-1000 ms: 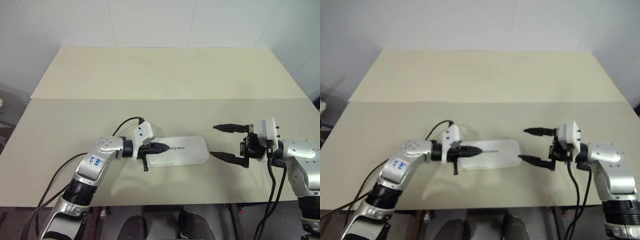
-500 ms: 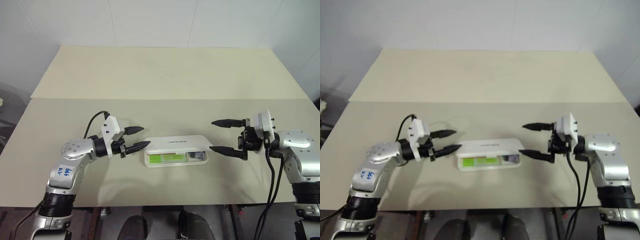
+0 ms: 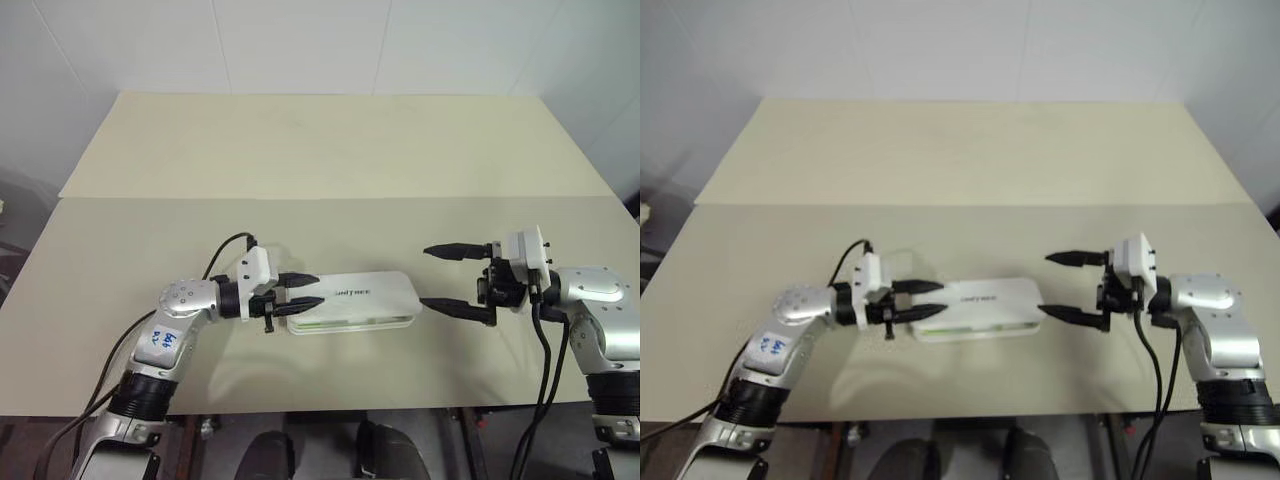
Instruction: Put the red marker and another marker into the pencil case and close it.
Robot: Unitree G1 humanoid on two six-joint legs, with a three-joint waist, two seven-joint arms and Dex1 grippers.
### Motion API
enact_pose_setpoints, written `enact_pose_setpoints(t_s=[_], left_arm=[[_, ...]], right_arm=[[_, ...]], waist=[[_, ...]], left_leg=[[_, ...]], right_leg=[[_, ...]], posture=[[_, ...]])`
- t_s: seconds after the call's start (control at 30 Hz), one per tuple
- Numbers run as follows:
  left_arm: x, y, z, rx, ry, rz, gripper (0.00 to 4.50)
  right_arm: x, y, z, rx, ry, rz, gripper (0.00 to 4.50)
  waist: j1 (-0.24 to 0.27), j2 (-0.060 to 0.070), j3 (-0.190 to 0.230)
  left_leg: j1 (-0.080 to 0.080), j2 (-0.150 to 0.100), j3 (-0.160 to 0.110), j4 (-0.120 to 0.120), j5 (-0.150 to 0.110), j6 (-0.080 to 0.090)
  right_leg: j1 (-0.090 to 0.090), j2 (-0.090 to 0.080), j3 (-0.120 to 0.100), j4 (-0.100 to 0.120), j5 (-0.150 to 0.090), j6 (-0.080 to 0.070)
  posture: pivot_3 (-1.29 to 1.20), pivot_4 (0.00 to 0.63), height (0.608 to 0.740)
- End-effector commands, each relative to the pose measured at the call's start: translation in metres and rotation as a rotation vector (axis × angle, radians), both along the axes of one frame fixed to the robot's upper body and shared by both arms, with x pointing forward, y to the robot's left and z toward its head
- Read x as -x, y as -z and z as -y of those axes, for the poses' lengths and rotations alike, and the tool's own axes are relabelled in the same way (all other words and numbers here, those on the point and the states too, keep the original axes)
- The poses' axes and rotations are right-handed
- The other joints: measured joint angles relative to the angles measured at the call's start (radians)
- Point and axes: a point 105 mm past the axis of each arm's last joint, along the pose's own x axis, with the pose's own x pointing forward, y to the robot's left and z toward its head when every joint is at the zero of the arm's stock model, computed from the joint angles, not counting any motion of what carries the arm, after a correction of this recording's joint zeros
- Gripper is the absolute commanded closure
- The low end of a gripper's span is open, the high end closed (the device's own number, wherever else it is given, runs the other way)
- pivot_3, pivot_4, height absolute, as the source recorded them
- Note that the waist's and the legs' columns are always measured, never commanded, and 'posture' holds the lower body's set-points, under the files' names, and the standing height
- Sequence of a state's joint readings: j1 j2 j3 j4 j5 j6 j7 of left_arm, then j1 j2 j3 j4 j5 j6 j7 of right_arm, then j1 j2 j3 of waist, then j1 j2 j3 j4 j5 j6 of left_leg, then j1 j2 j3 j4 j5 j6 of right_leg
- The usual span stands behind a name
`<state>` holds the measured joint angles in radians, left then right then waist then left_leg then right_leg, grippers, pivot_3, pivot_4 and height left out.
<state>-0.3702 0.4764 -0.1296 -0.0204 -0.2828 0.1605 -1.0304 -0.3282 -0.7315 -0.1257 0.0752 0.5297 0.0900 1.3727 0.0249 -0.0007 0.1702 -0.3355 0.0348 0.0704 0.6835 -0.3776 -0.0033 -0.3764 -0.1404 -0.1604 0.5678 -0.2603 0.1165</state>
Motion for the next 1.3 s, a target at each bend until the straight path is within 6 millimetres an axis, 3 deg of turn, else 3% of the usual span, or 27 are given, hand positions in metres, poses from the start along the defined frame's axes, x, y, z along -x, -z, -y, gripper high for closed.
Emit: enact_pose_setpoints(t_s=[0.03,0.07,0.4,0.67,1.0,1.13,1.3], left_arm=[[0.0,-0.002,0.0,-0.037,0.027,0.044,4.2],[-0.001,0.0,0.0,-0.055,0.027,0.044,4.46],[-0.009,0.01,0.01,-0.124,-0.001,0.042,4.46],[0.007,0.025,0.032,-0.228,0.068,-0.026,4.46],[0.011,0.029,0.027,-0.303,0.048,-0.051,4.46],[0.009,0.023,0.025,-0.255,0.014,-0.065,4.46],[-0.002,-0.016,0.018,-0.044,-0.057,-0.026,4.46]], right_arm=[[0.004,-0.013,0.003,-0.005,0.009,0.055,0.0],[0.005,-0.013,0.004,0.0,0.011,0.055,0.0],[0.017,-0.012,0.011,0.073,-0.034,0.043,0.0],[0.016,-0.011,0.008,0.064,-0.02,0.044,0.0],[0.016,-0.008,0.006,0.047,-0.011,0.042,0.0],[0.014,-0.007,0.004,0.035,-0.012,0.047,0.0],[0.01,-0.008,0.004,0.033,-0.015,0.052,0.0]], waist=[[0.001,0.0,0.0],[0.001,0.0,0.0],[0.001,0.0,0.0],[0.003,0.0,0.0],[0.002,0.0,0.0],[0.001,0.0,0.0],[0.001,0.0,0.0]], left_leg=[[0.0,0.0,0.0,0.0,0.0,0.0],[0.0,0.0,0.0,0.0,0.0,0.0],[0.0,0.0,0.0,0.0,0.0,0.0],[0.0,0.0,0.0,0.0,0.0,0.0],[0.001,0.0,0.0,0.0,0.0,0.0],[0.001,0.0,-0.001,0.0,0.0,0.0],[0.001,0.0,-0.001,0.001,0.0,0.0]], right_leg=[[0.0,0.0,0.0,0.0,0.0,0.0],[0.0,0.0,0.0,0.0,0.0,0.0],[0.0,0.0,0.0,0.0,0.0,0.0],[0.001,0.0,0.0,0.0,0.0,0.0],[0.001,0.0,0.001,0.0,0.0,0.0],[0.001,0.0,0.001,0.0,0.0,0.0],[0.001,0.0,0.001,0.0,0.0,0.0]], posture=[[0.0,0.15,0.74],[0.0,0.15,0.74],[0.0,0.15,0.74],[0.0,0.15,0.74],[0.0,0.15,0.74],[0.0,0.15,0.74],[0.0,0.15,0.74]])
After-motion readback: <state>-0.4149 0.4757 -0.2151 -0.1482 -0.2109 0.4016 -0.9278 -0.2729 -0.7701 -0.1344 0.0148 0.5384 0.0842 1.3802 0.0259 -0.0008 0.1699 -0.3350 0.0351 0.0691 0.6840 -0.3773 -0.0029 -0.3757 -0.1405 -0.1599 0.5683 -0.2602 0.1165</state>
